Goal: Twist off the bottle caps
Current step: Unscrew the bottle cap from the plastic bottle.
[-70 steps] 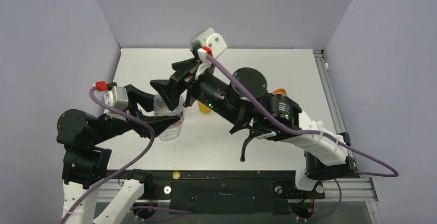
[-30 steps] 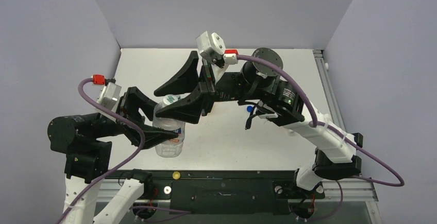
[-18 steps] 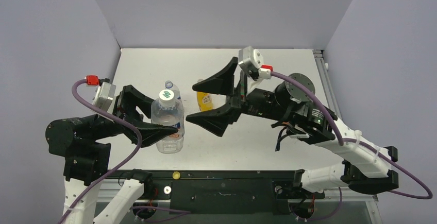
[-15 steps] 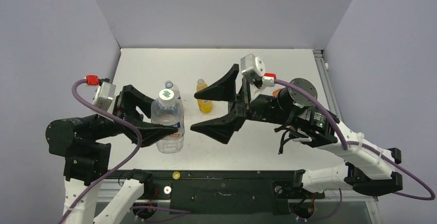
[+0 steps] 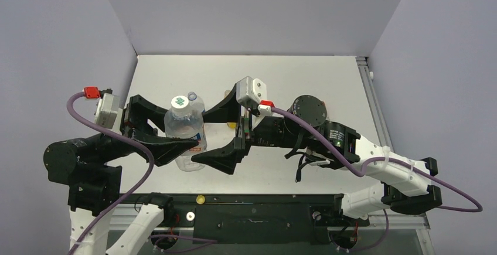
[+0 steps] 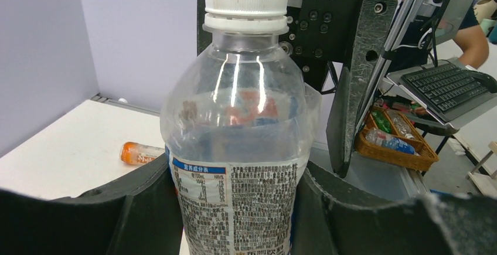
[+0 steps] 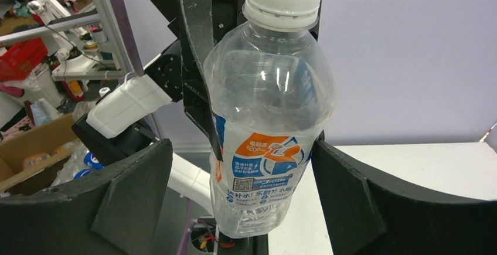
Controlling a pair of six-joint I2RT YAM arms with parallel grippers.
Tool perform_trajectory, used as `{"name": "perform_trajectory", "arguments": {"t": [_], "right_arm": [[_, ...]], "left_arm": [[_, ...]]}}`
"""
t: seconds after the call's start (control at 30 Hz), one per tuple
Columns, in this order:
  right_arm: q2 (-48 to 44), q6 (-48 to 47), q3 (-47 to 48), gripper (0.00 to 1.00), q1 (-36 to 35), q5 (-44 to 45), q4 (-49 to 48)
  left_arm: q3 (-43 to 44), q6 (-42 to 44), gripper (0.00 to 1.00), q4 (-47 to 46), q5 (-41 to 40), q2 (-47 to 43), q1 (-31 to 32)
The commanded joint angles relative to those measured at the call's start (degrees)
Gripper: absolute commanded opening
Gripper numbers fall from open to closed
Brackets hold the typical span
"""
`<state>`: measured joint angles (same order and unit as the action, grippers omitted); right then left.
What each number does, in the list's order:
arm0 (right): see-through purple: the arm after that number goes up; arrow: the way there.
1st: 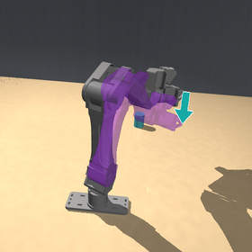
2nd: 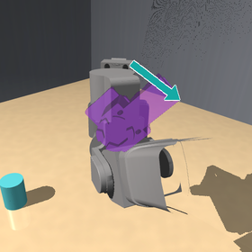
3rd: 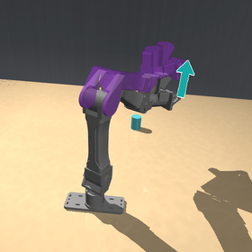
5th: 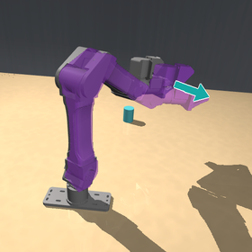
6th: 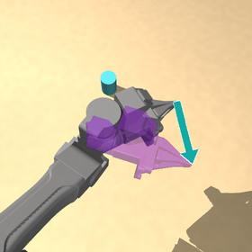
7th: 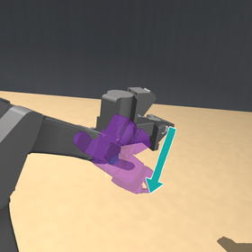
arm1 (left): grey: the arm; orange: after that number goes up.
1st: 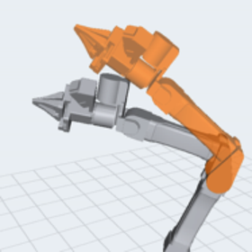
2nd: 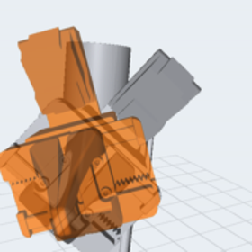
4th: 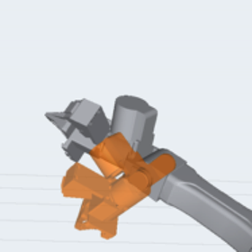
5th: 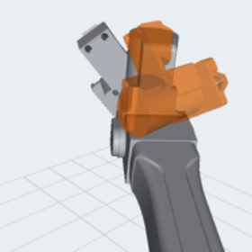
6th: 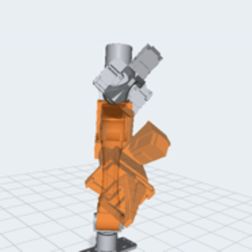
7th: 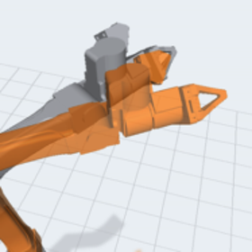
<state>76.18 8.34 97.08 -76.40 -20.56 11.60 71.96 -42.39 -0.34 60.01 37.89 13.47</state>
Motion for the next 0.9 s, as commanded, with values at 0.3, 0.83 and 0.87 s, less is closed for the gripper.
{"name": "perform_trajectory", "arguments": {"t": [0.3,0.83,0.87], "right_arm": [[0.9,-6.3,-1.4,0.84,-1.9,16.8,6.4],[4.3,0.8,-0.7,0.84,-1.2,0.7,-8.1],[4.6,2.8,-0.7,0.82,-0.7,-2.5,-10.3]], "left_arm": [[2.4,-1.7,0.04,-1.9,-0.2,0.4,0.4],[3.5,-6.8,0.06,-4.0,0.5,0.9,0.3],[3.7,-7.0,0.06,-4.0,0.5,1.0,0.3]]}}
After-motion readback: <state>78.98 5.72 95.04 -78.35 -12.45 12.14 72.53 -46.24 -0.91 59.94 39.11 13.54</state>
